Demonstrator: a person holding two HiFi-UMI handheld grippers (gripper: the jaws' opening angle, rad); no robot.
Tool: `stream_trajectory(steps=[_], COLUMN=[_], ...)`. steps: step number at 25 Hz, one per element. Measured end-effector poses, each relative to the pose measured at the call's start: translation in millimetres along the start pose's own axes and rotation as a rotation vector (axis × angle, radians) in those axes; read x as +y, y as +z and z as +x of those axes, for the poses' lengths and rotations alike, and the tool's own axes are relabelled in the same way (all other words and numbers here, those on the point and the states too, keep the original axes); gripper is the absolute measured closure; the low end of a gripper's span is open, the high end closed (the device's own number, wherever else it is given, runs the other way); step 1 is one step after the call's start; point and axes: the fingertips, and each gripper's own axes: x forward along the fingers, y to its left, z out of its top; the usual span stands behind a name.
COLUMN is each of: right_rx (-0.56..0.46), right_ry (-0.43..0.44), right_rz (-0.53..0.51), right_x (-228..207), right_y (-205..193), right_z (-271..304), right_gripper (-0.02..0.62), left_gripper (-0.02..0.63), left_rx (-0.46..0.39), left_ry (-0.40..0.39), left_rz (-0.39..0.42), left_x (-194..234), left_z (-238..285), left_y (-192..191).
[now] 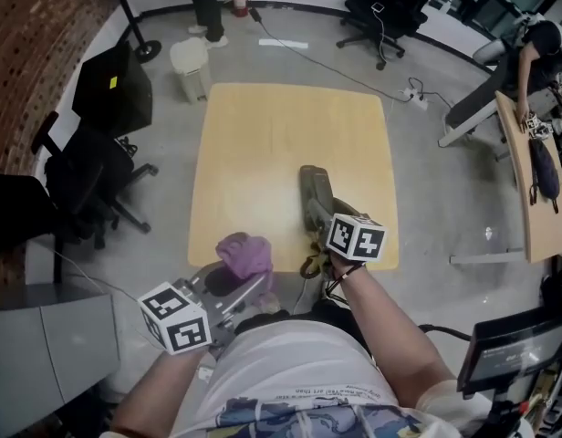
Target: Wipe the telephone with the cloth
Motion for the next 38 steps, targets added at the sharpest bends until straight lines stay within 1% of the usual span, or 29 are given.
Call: stream_trajectory(steps=[4, 9, 12, 18, 21, 26, 34, 38], right_rx=[0.014, 0.033, 0.050, 0.059, 0.072, 0.074, 0.057, 0.057], right_ry=[-0.063, -0.130, -0.152, -0.201, -0.211, -0.233, -0.239, -0.198], right_rz=[-0.019, -0.058, -0.075, -0.153, -0.203, -0.236, -0.239, -0.223], right_x=[-6, -22, -27, -28, -26, -23, -25, -21], right_y=[-1, -8, -9, -7, -10, -12, -11, -12], right_z=[21, 39, 46, 52, 54, 61, 69, 70], right_gripper=[0.350, 0.350, 0.350, 0.349, 0.348, 0.348, 0.344, 0.330], left_gripper=[0.457, 0.457, 0.457, 0.457, 0.457, 0.456, 0.456, 0.456], left_rx=[-0.003, 0.000, -0.008, -0.025, -0.020, -0.023, -0.021, -0.024], left_ry=[0.013, 0.010, 0.022, 0.050, 0.052, 0.062, 0.072, 0.084], left_rz=[-0.010, -0.016, -0.032, -0.060, -0.058, -0.069, -0.062, -0.071], left_x=[7, 7, 7, 7, 8, 5, 1, 2], left_z=[-8, -14, -17, -22, -24, -23, -23, -24], left_y=[-2, -13, -13, -11, -14, -15, -19, -19])
